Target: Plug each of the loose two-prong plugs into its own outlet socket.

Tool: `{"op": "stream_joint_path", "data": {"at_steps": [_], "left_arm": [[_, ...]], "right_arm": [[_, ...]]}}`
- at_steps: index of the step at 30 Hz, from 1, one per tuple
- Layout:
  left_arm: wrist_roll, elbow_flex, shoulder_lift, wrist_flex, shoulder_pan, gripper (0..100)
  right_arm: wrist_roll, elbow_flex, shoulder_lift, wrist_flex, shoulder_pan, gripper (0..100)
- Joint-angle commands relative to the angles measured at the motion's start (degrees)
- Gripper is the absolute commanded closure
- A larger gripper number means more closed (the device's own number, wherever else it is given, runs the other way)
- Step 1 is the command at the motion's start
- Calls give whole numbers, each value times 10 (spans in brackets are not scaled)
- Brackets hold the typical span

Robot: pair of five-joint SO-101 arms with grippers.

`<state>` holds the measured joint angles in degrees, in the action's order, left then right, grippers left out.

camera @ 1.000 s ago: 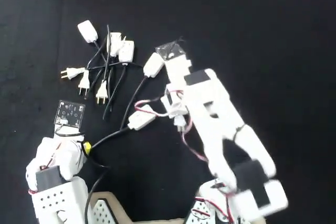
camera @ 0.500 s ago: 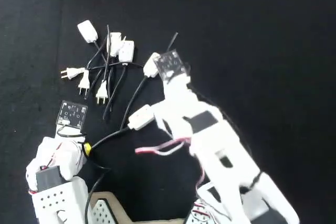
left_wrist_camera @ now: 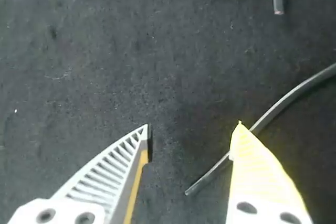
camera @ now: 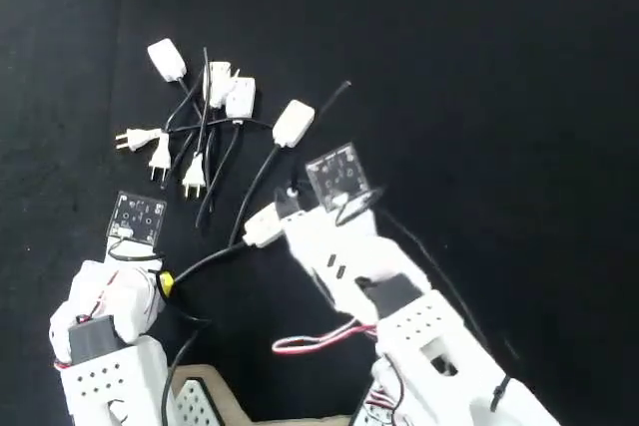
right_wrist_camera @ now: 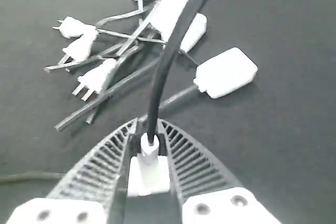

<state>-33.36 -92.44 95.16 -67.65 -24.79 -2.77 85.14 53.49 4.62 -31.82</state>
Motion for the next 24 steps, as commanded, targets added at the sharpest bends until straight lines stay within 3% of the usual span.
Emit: {"op": "stream_joint_path", "data": {"at_steps": [1,11,24], "left_arm": [[-4,6,4,-6,7,752],[-4,6,4,-6,7,752],[-4,6,4,-6,7,752]], "right_arm": [[-5,2,-36,-84,-9,987],[-3,-51,-243,-189,15,987],[-2,-55,-256,-244,18,987]]}}
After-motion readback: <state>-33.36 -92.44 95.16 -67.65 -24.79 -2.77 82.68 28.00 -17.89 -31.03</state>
